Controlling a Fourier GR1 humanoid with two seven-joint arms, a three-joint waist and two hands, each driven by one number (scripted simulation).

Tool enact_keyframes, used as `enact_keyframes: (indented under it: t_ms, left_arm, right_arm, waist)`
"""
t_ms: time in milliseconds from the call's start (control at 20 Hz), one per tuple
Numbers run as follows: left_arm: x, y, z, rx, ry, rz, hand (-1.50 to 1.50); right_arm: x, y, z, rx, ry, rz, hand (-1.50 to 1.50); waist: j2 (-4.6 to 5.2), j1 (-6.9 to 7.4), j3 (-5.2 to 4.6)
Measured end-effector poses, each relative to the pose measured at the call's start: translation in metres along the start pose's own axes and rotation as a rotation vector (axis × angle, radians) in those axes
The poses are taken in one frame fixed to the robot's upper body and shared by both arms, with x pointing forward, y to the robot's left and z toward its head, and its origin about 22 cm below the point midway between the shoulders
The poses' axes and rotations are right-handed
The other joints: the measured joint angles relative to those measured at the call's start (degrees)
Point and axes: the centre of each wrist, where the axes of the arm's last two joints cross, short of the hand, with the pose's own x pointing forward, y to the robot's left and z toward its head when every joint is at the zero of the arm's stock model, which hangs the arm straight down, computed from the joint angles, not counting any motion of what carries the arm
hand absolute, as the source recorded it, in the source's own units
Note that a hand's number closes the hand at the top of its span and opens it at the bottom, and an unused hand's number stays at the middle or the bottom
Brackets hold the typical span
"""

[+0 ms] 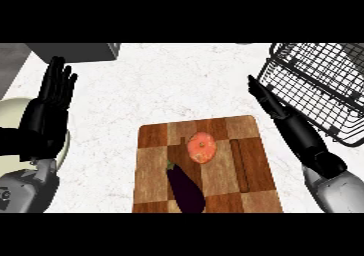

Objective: Pick the squash from the cutting board and place it in the tiered basket

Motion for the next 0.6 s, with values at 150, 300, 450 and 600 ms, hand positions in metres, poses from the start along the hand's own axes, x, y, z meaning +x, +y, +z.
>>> enact_keyframes:
  t_ms: [150, 300, 450, 600]
  left_arm:
    - [-0.006, 0.01, 0.002, 0.002, 0.017, -0.085, 0.0]
    - [-0.025, 0.034, 0.008, 0.032, 0.079, -0.213, 0.0]
    - [-0.036, 0.047, 0.015, 0.055, 0.136, -0.263, 0.0]
    - [-0.046, 0.057, 0.024, 0.062, 0.185, -0.312, 0.0]
  right_arm:
    - [-0.005, 0.006, 0.006, -0.167, 0.019, -0.067, 1.5]
    - [-0.014, 0.015, 0.014, -0.423, 0.085, -0.18, 1.5]
    - [-0.039, 0.003, 0.039, -0.695, 0.243, -0.152, -1.5]
    - [-0.064, 0.016, 0.068, -0.959, 0.439, -0.141, -1.5]
  waist:
    - [0.69, 0.5, -1.42]
    - [1.13, -0.15, -2.11]
    - [1.3, -2.98, -2.4]
    - [1.39, -3.19, -2.79]
